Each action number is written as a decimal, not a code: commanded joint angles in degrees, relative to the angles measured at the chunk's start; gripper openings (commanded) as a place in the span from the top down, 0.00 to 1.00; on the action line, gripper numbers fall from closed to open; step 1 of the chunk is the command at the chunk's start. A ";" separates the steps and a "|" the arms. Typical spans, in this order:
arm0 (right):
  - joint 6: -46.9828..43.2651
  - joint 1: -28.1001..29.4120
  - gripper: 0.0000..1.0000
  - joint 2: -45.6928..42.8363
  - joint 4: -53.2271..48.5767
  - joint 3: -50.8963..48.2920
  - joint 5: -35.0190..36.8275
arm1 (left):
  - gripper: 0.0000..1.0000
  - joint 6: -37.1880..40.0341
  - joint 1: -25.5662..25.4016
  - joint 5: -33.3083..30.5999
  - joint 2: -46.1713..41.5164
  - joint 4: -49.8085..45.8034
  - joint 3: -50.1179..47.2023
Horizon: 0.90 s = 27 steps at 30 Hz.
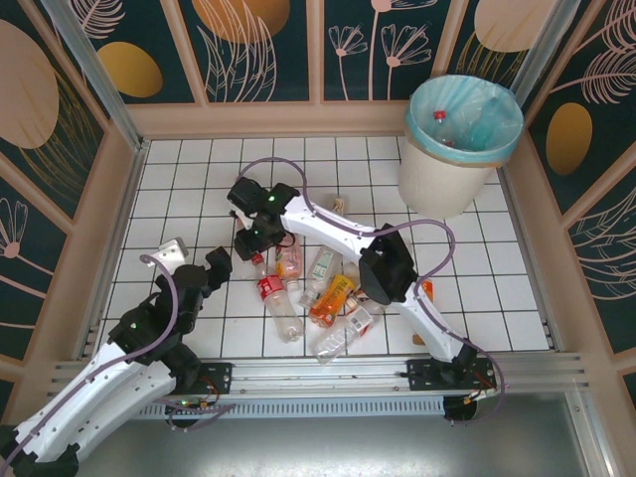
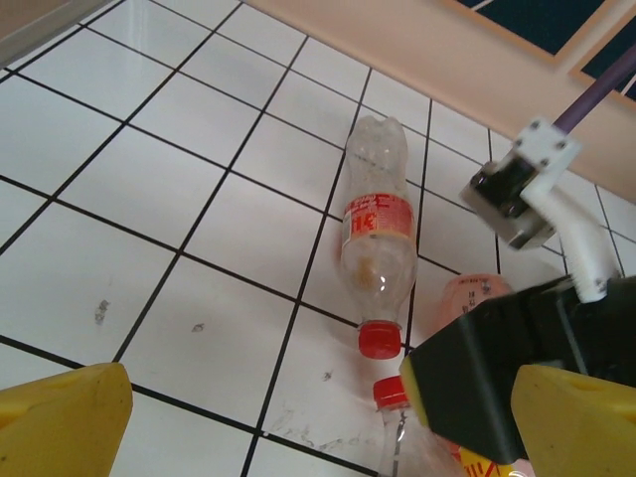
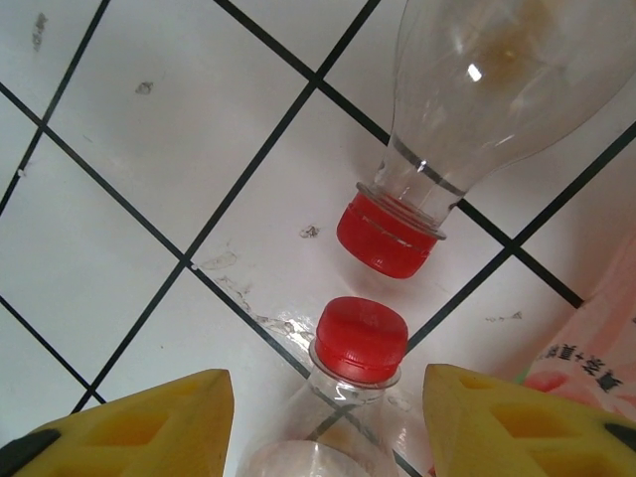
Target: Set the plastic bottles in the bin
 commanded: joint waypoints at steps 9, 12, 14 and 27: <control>1.37 1.00 0.45 4.61 -3.30 1.84 1.63 | 0.02 -2.76 -0.09 1.23 1.47 -3.42 2.11; 1.20 1.00 0.45 5.24 -2.98 1.25 1.94 | 0.02 -2.99 -0.06 1.63 1.65 -3.52 2.13; 1.03 1.00 0.45 5.87 -3.04 1.51 1.53 | 0.02 -3.45 -0.04 1.65 1.49 -3.83 2.05; 1.02 1.19 0.57 6.75 -2.80 2.72 0.97 | 0.02 -5.23 -0.09 2.10 0.70 -4.67 2.26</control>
